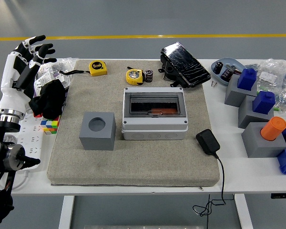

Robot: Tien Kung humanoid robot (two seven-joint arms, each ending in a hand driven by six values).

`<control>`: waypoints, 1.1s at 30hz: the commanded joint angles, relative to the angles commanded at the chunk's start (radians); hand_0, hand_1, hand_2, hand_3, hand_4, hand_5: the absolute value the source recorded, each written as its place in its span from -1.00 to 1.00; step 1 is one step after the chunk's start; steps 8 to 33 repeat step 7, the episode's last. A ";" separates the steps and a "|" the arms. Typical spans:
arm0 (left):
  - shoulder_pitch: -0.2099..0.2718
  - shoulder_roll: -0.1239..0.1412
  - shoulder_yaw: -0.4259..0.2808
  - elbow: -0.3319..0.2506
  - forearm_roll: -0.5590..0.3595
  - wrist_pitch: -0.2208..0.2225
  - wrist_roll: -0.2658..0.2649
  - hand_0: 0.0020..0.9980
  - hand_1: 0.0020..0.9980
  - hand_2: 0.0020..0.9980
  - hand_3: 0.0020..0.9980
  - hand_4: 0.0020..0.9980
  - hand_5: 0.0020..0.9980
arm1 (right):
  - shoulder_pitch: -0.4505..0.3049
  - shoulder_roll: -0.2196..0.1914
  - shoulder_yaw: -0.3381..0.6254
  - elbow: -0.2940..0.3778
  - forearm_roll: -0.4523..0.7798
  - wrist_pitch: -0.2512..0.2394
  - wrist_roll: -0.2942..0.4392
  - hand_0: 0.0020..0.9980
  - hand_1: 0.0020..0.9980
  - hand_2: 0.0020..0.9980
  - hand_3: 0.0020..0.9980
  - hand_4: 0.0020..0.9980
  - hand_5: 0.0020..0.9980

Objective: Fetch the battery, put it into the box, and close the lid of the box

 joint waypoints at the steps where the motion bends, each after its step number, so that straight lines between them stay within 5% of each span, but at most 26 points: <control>1: 0.002 -0.001 0.000 0.001 0.000 0.000 0.000 -0.12 0.22 0.22 0.37 1.00 0.00 | 0.000 0.000 0.002 0.000 -0.001 -0.001 0.000 0.28 0.30 0.32 0.15 0.95 0.16; 33: 0.005 -0.003 0.002 0.004 0.001 -0.001 0.002 -0.12 0.22 0.22 0.37 1.00 0.00 | -0.002 0.004 -0.002 0.000 0.004 0.000 0.000 0.28 0.30 0.32 0.15 0.95 0.16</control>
